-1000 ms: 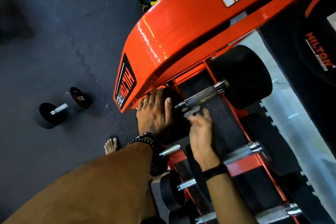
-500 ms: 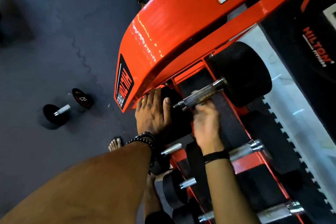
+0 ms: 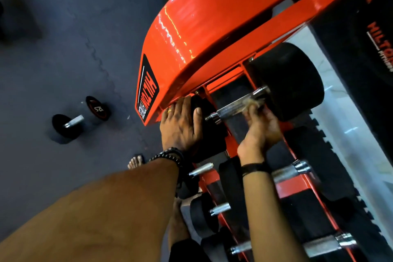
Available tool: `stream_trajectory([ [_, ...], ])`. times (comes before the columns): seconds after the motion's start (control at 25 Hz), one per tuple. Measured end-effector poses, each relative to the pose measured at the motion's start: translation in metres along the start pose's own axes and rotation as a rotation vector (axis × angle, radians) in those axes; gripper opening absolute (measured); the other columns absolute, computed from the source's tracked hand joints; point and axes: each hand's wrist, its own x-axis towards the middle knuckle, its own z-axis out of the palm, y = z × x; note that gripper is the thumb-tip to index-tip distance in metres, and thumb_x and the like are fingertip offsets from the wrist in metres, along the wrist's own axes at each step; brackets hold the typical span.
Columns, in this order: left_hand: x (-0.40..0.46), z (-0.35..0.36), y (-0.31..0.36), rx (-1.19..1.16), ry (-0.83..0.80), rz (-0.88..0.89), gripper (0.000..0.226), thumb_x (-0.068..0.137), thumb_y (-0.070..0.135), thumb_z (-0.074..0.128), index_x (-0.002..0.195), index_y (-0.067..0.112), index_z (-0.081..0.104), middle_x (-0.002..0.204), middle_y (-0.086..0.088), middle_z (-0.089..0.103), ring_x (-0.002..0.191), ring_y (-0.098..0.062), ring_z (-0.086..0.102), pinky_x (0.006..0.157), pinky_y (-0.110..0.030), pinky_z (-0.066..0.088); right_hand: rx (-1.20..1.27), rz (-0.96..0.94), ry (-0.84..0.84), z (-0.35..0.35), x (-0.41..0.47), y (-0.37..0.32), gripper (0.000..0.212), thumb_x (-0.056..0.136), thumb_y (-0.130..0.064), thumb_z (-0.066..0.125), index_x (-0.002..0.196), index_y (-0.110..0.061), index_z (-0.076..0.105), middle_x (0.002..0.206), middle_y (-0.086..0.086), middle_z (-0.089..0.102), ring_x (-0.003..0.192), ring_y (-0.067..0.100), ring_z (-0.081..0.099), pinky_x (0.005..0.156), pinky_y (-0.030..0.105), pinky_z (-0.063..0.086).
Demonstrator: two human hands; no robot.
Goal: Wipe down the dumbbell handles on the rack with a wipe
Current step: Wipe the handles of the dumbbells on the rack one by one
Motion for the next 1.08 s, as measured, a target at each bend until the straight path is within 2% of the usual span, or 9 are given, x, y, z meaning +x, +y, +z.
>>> stream_trajectory([
  [0.16,-0.002,-0.002,0.0,-0.001,0.005,0.014,0.056,0.098,0.039,0.031,0.127,0.002,0.061,0.12,-0.018,0.067,0.105,-0.036,0.064,0.092,-0.04,0.037,-0.363,-0.388,-0.228,-0.004,-0.031,0.008,0.015,0.077,-0.011,0.077,0.086,-0.021,0.07,0.084,0.001,0.074,0.08,0.021,0.07,0.075,0.047,0.057],
  [0.32,0.0,0.001,0.0,0.004,-0.001,-0.013,0.056,0.098,0.04,0.031,0.127,0.002,0.061,0.12,-0.017,0.068,0.106,-0.036,0.064,0.092,-0.041,0.041,-0.334,-0.523,-0.182,0.002,-0.005,-0.005,0.016,0.081,0.006,0.07,0.089,-0.007,0.068,0.073,-0.015,0.071,0.072,-0.003,0.065,0.069,0.017,0.051],
  [0.44,-0.003,0.0,0.0,0.001,-0.004,0.001,0.058,0.098,0.041,0.03,0.127,0.002,0.061,0.12,-0.018,0.068,0.105,-0.036,0.065,0.091,-0.042,0.044,-0.59,-0.688,-0.287,-0.001,-0.028,0.007,0.009,0.085,-0.005,0.071,0.093,-0.005,0.074,0.083,-0.002,0.065,0.078,0.009,0.062,0.072,0.026,0.051],
  [0.52,0.0,0.0,-0.002,0.006,0.006,0.006,0.057,0.098,0.04,0.03,0.126,0.002,0.062,0.119,-0.018,0.068,0.103,-0.037,0.065,0.09,-0.041,0.043,-0.69,-0.713,-0.389,-0.008,-0.02,0.011,0.013,0.084,-0.012,0.073,0.095,-0.006,0.076,0.087,0.003,0.061,0.08,0.008,0.058,0.073,0.021,0.049],
  [0.64,0.0,0.001,-0.002,0.004,0.007,-0.011,0.055,0.098,0.04,0.032,0.125,0.003,0.062,0.117,-0.017,0.069,0.102,-0.036,0.066,0.089,-0.041,0.044,-0.594,-0.716,-0.176,-0.003,0.006,-0.001,0.012,0.086,-0.013,0.071,0.093,-0.004,0.076,0.087,0.009,0.064,0.08,0.011,0.06,0.075,0.015,0.048],
  [0.8,-0.001,0.001,-0.001,0.001,-0.016,-0.013,0.061,0.098,0.043,0.028,0.128,0.002,0.061,0.123,-0.017,0.067,0.108,-0.036,0.064,0.093,-0.043,0.045,-0.749,-0.866,-0.412,-0.014,-0.019,0.012,0.007,0.087,-0.007,0.071,0.092,-0.004,0.074,0.087,0.006,0.062,0.081,0.013,0.059,0.07,0.027,0.05],
  [0.88,0.001,0.002,-0.003,-0.003,-0.022,-0.029,0.059,0.098,0.043,0.029,0.128,0.003,0.061,0.122,-0.017,0.067,0.108,-0.035,0.064,0.093,-0.042,0.043,-0.606,-0.783,-0.22,-0.011,0.002,0.002,0.009,0.086,-0.008,0.071,0.091,0.0,0.071,0.084,0.002,0.063,0.08,0.005,0.059,0.072,0.026,0.051],
  [0.96,-0.001,0.002,-0.002,-0.003,-0.016,-0.027,0.058,0.098,0.042,0.03,0.127,0.003,0.061,0.122,-0.017,0.067,0.107,-0.035,0.064,0.093,-0.041,0.042,-0.466,-0.626,-0.063,-0.006,0.001,0.007,0.013,0.086,-0.015,0.071,0.091,-0.003,0.069,0.084,0.005,0.068,0.082,0.014,0.065,0.075,0.032,0.054],
  [1.08,-0.001,0.002,-0.002,0.0,0.013,-0.004,0.056,0.098,0.041,0.032,0.124,0.002,0.063,0.118,-0.017,0.068,0.104,-0.036,0.065,0.092,-0.04,0.036,-0.522,-0.379,-0.074,-0.009,-0.038,0.034,0.01,0.081,-0.007,0.072,0.091,-0.009,0.07,0.089,0.009,0.071,0.085,0.027,0.067,0.079,0.041,0.055],
])
